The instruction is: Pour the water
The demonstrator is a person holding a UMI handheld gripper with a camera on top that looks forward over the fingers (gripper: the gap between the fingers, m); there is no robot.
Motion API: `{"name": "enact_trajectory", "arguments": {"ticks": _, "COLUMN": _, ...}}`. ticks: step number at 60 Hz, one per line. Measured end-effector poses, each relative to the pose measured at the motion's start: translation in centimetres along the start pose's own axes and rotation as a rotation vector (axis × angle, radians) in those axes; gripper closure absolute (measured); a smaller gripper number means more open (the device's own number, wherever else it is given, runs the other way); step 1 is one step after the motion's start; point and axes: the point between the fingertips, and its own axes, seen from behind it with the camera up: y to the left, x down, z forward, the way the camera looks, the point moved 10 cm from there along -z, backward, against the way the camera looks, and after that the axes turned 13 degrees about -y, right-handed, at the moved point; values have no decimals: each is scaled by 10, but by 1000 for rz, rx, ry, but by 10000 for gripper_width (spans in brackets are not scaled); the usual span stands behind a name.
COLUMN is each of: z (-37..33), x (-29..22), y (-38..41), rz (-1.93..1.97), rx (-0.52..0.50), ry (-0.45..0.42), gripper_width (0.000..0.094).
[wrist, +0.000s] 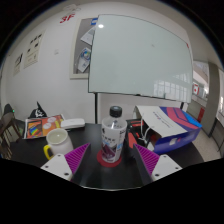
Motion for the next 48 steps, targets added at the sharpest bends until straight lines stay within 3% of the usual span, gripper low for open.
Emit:
{"name": "enact_trajectory", "arguments": {"ticks": 27, "z": -254, "x": -22, "y": 53, "rz": 2, "rx": -7, "ry": 6, "gripper_width": 86}}
{"name": "enact_trajectory", "arguments": {"ticks": 48, "z": -326, "x": -15, "y": 56, "rz": -23, "rx": 6, "ry": 13, "gripper_width": 88}}
